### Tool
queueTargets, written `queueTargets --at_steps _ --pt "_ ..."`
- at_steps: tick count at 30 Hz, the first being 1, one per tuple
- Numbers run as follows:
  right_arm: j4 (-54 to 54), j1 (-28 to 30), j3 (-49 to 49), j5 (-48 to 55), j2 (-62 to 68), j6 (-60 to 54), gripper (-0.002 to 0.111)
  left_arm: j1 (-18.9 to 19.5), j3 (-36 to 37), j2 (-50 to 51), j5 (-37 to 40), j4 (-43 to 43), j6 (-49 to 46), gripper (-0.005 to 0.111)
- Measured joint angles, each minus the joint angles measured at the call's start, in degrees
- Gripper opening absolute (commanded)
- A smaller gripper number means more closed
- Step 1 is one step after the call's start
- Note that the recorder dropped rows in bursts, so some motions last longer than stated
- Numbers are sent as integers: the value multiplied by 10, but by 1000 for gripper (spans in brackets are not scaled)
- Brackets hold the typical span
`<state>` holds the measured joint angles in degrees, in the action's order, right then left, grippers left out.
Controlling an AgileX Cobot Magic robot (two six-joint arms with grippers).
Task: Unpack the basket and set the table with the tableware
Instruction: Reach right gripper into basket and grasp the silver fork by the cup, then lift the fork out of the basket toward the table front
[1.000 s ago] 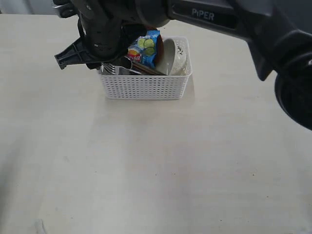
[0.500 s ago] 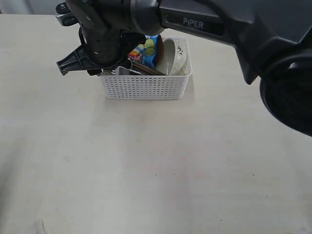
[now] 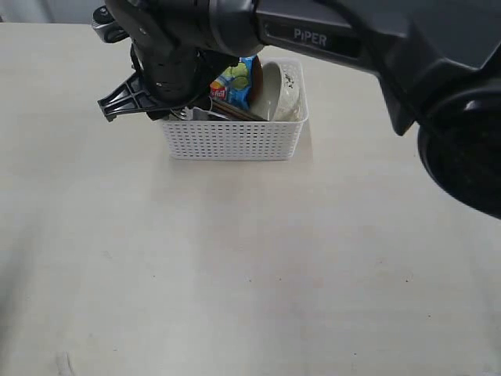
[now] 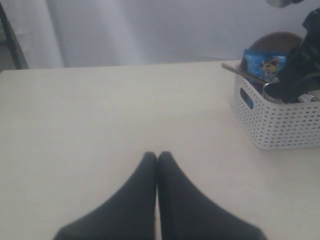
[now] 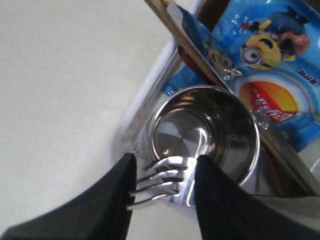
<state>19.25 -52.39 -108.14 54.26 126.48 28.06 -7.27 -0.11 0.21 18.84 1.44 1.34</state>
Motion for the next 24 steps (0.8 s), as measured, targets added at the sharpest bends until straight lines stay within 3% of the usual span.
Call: queueTargets --at_steps 4,12,24 --pt "6 0 0 0 0 5 31 0 0 0 0 0 0 0" --pt "19 0 -3 -1 0 7 -1 0 0 0 0 0 0 0" --pt "41 0 -6 0 -1 -9 -1 0 0 0 0 0 0 0"
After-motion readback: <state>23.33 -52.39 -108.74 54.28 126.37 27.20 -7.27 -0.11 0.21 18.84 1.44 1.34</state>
